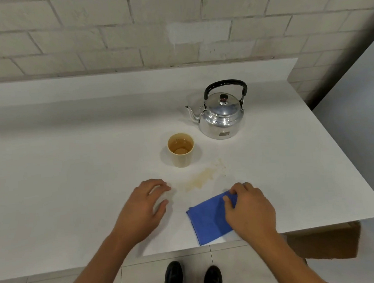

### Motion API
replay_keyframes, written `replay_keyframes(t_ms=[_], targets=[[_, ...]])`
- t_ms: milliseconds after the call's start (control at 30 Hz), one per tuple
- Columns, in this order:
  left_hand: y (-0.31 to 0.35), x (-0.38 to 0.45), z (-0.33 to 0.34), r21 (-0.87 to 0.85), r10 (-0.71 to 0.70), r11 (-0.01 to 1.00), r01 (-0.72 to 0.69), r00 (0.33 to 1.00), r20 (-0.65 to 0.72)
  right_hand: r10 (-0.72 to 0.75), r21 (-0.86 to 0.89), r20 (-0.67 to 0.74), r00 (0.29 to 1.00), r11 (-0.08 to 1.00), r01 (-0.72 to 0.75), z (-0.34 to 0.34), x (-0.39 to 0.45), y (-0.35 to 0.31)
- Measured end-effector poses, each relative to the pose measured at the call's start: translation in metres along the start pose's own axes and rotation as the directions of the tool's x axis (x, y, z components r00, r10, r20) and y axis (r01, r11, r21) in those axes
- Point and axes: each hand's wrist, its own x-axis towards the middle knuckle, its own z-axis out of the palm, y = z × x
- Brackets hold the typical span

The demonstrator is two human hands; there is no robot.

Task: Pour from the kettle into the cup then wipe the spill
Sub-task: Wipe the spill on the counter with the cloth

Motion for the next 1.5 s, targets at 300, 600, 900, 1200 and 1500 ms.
replay_keyframes(t_ms=[300,600,900,1200,1500], targets=[[-0.046,-0.036,0.008,0.168,-0.151,0.976,0.141,0.987,0.048,0.101,-0.026,0.079,0.992,0.995,-0.099,0.016,-0.021,0.009],[-0.049,-0.042,0.016,0.251,-0.169,0.957,0.148,0.983,0.067,0.027,0.151,0.043,0.999,0.988,-0.033,0.022,0.063,0.025],[-0.047,-0.041,0.015,0.250,-0.151,0.960,0.125,0.985,0.087,-0.489,0.036,0.100,0.867,0.872,0.488,0.046,0.054,0.006],[-0.048,-0.040,0.015,0.258,-0.138,0.960,0.109,0.986,0.094,-0.392,0.129,0.127,0.911,0.917,0.377,0.023,0.050,0.080],[-0.049,-0.040,0.014,0.242,-0.139,0.964,0.112,0.986,0.097,-0.470,0.001,0.107,0.876,0.881,0.473,0.053,0.047,-0.011]])
